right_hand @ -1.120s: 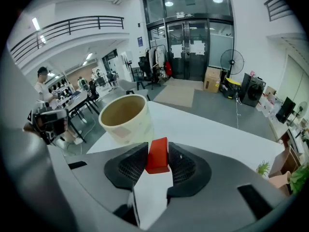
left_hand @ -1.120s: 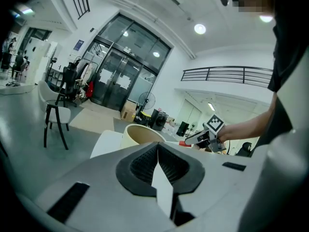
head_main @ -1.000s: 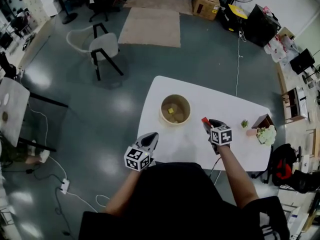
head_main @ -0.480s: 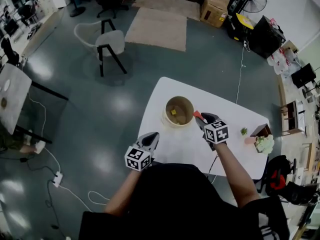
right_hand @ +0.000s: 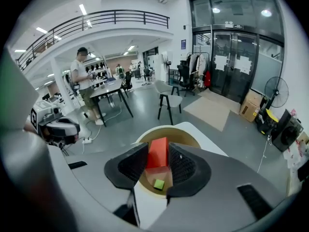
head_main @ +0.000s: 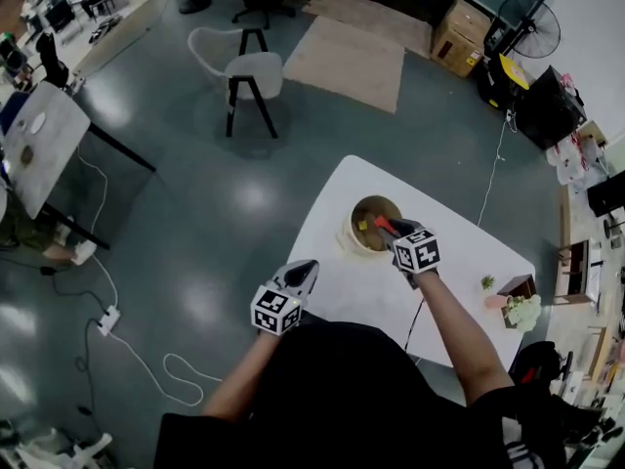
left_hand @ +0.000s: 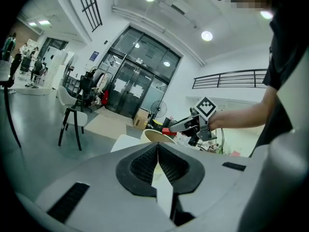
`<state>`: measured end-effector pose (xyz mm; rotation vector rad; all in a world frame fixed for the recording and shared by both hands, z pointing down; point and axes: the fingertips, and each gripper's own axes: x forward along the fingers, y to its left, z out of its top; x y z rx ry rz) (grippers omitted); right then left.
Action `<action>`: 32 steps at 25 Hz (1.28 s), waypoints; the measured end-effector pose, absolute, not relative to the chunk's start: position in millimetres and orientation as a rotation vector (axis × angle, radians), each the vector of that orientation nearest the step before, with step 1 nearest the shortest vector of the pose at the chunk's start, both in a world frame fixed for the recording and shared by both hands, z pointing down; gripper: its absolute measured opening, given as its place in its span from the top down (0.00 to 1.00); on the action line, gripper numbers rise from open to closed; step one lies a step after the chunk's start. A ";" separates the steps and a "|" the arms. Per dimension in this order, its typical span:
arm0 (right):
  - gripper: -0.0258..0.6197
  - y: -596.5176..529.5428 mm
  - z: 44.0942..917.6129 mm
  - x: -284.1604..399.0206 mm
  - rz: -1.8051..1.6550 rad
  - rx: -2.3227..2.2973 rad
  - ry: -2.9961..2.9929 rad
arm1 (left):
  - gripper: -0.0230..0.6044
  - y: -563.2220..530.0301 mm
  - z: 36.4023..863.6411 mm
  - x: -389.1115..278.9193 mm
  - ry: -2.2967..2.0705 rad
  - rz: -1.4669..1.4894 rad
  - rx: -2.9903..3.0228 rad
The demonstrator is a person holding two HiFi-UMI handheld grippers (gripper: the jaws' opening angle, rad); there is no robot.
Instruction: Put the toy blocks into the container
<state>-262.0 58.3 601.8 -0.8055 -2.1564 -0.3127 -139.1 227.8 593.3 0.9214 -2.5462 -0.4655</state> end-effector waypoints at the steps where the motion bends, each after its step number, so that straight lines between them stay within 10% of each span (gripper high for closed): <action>1: 0.77 62.0 607.4 -264.6 -0.328 -0.814 -2.139 | 0.96 232.5 594.4 -137.9 -2.548 -0.467 0.906; 32: 0.77 104.6 761.9 -263.8 -0.554 -1.044 -1.390 | 0.96 291.9 616.3 -97.7 -2.568 -0.522 0.518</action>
